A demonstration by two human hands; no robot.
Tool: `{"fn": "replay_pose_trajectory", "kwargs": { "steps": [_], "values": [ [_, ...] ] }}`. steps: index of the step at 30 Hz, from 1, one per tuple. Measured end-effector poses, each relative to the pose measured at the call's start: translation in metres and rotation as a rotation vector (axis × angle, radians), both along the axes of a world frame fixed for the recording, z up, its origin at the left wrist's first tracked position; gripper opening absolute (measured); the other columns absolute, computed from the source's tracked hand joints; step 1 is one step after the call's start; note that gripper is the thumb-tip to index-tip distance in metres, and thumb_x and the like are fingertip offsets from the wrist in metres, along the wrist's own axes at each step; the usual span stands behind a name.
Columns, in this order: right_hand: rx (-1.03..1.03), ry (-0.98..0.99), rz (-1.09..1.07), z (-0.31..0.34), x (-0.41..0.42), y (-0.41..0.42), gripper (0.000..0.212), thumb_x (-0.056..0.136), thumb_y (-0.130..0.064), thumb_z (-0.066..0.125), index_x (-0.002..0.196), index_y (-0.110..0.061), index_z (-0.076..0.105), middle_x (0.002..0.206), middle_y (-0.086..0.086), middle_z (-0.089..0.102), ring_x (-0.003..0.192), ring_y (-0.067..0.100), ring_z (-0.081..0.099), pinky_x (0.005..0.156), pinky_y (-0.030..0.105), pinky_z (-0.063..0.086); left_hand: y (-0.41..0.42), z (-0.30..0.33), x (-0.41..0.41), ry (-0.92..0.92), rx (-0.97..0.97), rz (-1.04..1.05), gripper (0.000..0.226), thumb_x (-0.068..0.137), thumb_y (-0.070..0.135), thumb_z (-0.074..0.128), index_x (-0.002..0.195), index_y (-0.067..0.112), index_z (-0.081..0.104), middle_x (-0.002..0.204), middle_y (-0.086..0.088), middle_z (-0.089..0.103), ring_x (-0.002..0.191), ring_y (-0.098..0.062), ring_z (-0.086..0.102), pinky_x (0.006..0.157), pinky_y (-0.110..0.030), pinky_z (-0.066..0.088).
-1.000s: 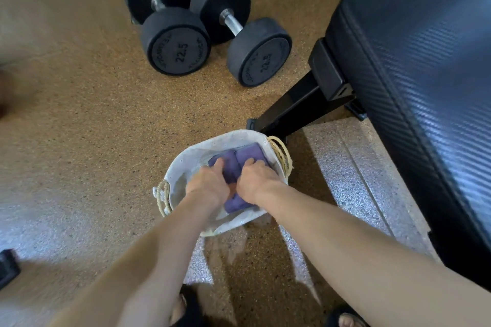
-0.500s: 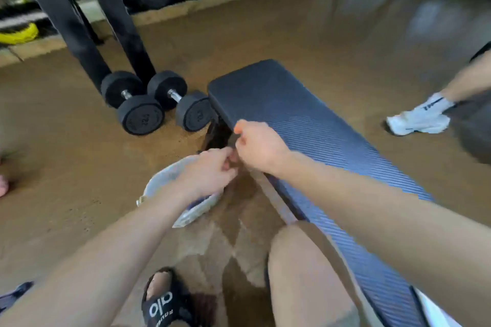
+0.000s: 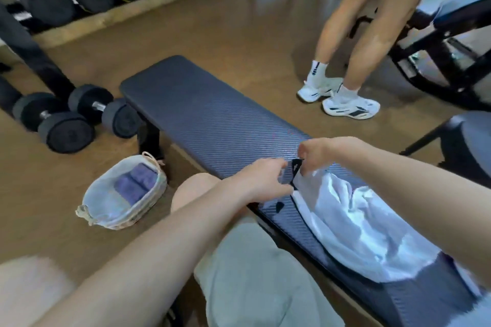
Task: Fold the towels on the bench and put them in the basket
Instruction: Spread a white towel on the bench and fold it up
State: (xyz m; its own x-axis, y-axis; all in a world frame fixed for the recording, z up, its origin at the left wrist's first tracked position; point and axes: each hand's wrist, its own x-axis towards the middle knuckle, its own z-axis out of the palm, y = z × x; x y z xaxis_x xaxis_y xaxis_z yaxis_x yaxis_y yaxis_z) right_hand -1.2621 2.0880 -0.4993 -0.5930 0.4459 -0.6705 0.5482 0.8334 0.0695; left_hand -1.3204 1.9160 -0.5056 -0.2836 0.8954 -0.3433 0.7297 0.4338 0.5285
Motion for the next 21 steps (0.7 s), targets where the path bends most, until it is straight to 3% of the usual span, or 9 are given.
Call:
{"fn": "replay_pose_trajectory", "kwargs": {
  "steps": [2,4,8,12,14,16,18,19,21],
  "values": [
    [-0.013,0.035,-0.011,-0.012,0.02,0.004,0.05,0.065,-0.041,0.078,0.105,-0.015,0.061,0.1,0.007,0.068,0.09,0.027,0.068,0.075,0.032,0.055,0.007,-0.006,0.017,-0.025,-0.047,-0.015,0.054,0.09,0.039,0.066,0.135,0.015,0.05,0.134,-0.007,0.06,0.123,-0.028,0.055,0.096,-0.041,0.049],
    [-0.007,0.134,-0.018,-0.023,0.032,0.004,0.054,0.07,-0.033,0.082,0.113,-0.014,0.055,0.105,0.007,0.065,0.098,0.027,0.065,0.075,0.032,0.053,0.009,-0.013,0.027,-0.055,-0.075,0.005,0.051,0.089,0.035,0.067,0.132,0.013,0.049,0.129,-0.009,0.059,0.119,-0.031,0.056,0.094,-0.043,0.049],
    [-0.084,0.294,-0.061,-0.034,0.04,0.006,0.021,0.079,-0.02,0.074,0.093,-0.01,0.063,0.078,0.004,0.057,0.083,0.026,0.058,0.063,0.03,0.038,0.008,-0.022,0.034,-0.123,-0.066,0.119,0.058,0.083,0.032,0.071,0.13,0.012,0.044,0.124,-0.006,0.061,0.111,-0.029,0.058,0.092,-0.045,0.05],
    [-0.451,0.599,-0.271,-0.012,0.028,0.002,0.008,0.078,-0.01,0.066,0.074,-0.01,0.059,0.064,0.005,0.048,0.059,0.02,0.045,0.052,0.028,0.033,0.009,-0.02,0.019,-0.445,0.074,0.358,0.086,0.065,0.031,0.079,0.139,0.021,0.037,0.121,-0.009,0.066,0.106,-0.027,0.068,0.091,-0.055,0.055],
    [-0.582,0.772,-0.362,0.007,0.021,-0.001,0.012,0.079,-0.006,0.065,0.07,-0.014,0.06,0.062,-0.003,0.05,0.056,0.011,0.046,0.051,0.023,0.035,0.011,-0.017,0.011,-0.506,0.199,0.457,0.07,0.064,0.024,0.078,0.129,0.022,0.052,0.113,-0.011,0.069,0.102,-0.027,0.07,0.088,-0.055,0.057],
    [-0.664,0.903,-0.415,0.023,0.013,-0.002,0.011,0.08,-0.004,0.064,0.074,-0.013,0.063,0.06,-0.008,0.05,0.052,0.005,0.045,0.049,0.02,0.035,0.011,-0.003,0.003,-0.524,0.277,0.547,0.038,0.078,0.018,0.074,0.114,0.019,0.065,0.106,0.001,0.073,0.097,-0.014,0.07,0.086,-0.035,0.057],
    [-0.686,0.999,-0.452,0.033,0.005,0.001,0.01,0.081,-0.004,0.065,0.078,-0.013,0.063,0.061,-0.008,0.049,0.05,0.003,0.044,0.048,0.019,0.034,0.012,0.005,-0.008,-0.481,0.332,0.58,0.007,0.087,0.021,0.067,0.092,0.017,0.07,0.084,0.015,0.07,0.074,0.0,0.061,0.07,-0.023,0.048],
    [-0.688,1.018,-0.476,0.033,0.002,0.004,0.009,0.081,-0.007,0.067,0.079,-0.015,0.064,0.063,-0.007,0.05,0.051,0.004,0.045,0.047,0.019,0.034,0.012,0.009,-0.014,-0.465,0.366,0.591,0.007,0.087,0.021,0.065,0.083,0.016,0.068,0.075,0.015,0.066,0.066,0.001,0.056,0.067,-0.027,0.047],
    [-0.727,0.963,-0.519,0.032,-0.001,0.01,0.008,0.08,-0.017,0.071,0.086,-0.018,0.065,0.071,-0.004,0.054,0.056,0.008,0.048,0.048,0.02,0.035,0.011,0.014,-0.025,-0.457,0.423,0.603,0.015,0.083,0.023,0.061,0.087,0.011,0.069,0.083,0.004,0.072,0.073,-0.004,0.058,0.079,-0.041,0.052]
  ]
}}
